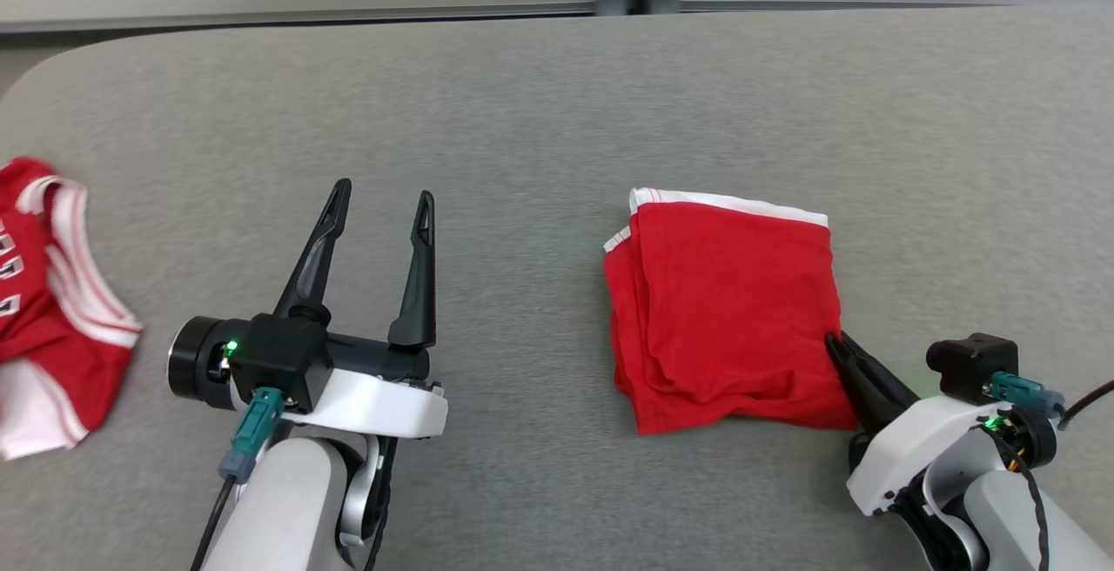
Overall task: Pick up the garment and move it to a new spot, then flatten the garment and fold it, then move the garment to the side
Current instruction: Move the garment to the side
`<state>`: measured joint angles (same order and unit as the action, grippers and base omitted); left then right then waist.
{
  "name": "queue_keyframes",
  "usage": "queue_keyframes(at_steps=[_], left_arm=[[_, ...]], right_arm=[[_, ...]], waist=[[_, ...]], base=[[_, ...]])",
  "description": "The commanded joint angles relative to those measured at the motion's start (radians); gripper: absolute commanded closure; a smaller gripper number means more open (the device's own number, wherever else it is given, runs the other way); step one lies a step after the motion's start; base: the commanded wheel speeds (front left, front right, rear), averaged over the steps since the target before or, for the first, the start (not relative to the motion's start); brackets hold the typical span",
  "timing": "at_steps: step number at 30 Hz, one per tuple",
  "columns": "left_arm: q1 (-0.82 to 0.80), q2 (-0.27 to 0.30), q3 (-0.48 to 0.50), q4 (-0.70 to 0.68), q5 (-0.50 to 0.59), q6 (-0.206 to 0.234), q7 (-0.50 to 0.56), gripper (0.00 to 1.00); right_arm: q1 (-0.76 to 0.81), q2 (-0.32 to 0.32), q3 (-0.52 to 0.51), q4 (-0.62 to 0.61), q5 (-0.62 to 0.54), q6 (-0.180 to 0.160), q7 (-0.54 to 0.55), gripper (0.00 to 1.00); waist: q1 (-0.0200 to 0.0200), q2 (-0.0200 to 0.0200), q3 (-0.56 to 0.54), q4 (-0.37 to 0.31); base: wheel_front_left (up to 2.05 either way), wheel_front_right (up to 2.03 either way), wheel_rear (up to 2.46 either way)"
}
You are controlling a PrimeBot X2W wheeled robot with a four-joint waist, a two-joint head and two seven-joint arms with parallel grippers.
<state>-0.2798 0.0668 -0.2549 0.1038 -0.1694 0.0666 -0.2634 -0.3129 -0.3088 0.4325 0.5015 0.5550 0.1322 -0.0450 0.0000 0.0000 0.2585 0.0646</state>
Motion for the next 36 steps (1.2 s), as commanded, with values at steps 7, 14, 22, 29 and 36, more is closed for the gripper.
queue_keyframes(at_steps=[7, 14, 22, 29, 36], left_arm=[[-0.028, 0.018, -0.023, -0.007, 0.018, -0.013, 0.008, 0.0], [-0.089, 0.038, -0.054, -0.029, 0.052, -0.021, 0.063, 0.0], [-0.161, 0.077, -0.076, -0.074, 0.096, -0.031, 0.145, 0.0], [-0.21, 0.087, -0.095, -0.115, 0.112, -0.037, 0.17, 0.0], [-0.262, 0.092, -0.114, -0.145, 0.132, -0.046, 0.189, 0.0]], right_arm=[[-0.059, -0.049, 0.032, 0.044, 0.034, -0.002, -0.027, 1.0], [-0.189, -0.127, 0.048, 0.113, 0.057, -0.002, -0.068, 1.0], [-0.382, -0.239, 0.039, 0.26, 0.097, -0.002, -0.129, 1.0], [-0.504, -0.32, 0.004, 0.396, 0.142, -0.002, -0.169, 1.0], [-0.617, -0.363, -0.035, 0.506, 0.162, -0.002, -0.206, 0.85]], waist=[[0.0, 0.0, 0.02, -0.208], [0.0, 0.0, 0.109, -0.304], [0.0, 0.0, 0.245, -0.322], [0.0, 0.0, 0.325, -0.295], [0.0, 0.0, 0.402, -0.272]], base=[[0.0, 0.0, 0.0], [0.0, 0.0, 0.0], [0.0, 0.0, 0.0], [0.0, 0.0, 0.0], [0.0, 0.0, 0.0]])
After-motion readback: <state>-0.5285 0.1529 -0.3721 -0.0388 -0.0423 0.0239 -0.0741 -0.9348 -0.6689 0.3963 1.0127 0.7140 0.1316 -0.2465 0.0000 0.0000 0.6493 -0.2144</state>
